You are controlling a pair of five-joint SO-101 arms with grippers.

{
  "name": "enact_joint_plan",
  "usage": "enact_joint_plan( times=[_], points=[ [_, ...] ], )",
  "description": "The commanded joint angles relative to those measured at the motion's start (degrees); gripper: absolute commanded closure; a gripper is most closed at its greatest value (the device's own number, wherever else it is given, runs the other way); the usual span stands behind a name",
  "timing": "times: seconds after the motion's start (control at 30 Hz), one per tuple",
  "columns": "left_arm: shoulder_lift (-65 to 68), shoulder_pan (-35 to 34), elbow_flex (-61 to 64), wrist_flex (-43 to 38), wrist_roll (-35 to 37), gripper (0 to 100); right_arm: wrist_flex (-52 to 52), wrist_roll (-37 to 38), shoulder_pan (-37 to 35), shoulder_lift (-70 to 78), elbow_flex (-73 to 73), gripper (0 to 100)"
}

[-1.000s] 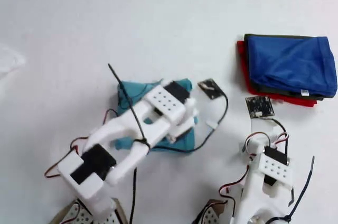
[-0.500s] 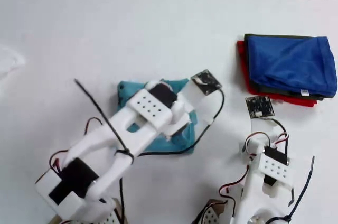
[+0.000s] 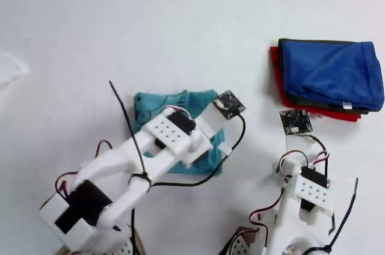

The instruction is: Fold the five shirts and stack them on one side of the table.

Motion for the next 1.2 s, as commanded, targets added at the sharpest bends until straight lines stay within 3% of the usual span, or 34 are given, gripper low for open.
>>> enact_joint_plan(
  times=[0.0,0.13,0.27,0.47,0.63,0.8,1.17],
  points=[
    [-3.1,4.3,-0.2,3.7,-0.5,97,-1.0,0.2,0.5,-1.6,-0.3,97.9],
    [-3.0,10.7,-2.2,6.7,-0.5,97,-1.0,0.2,0.5,-1.6,-0.3,97.9],
    [-2.6,12.1,-4.4,6.8,-0.7,97,-1.0,0.2,0.5,-1.6,-0.3,97.9],
    [-3.1,3.7,-10.0,6.9,-5.1,97,-1.0,0.2,0.5,-1.6,-0.3,97.9],
    [-1.1,-5.4,-21.9,6.0,-1.0,97,-1.0,0.2,0.5,-1.6,-0.3,97.9],
    [13.1,-8.3,-35.6,6.9,1.0,97,-1.0,0.2,0.5,-1.6,-0.3,97.9],
    [45.2,-7.7,-76.4,22.5,0.8,97,-1.0,0.2,0.5,-1.6,-0.3,97.9]
  ],
)
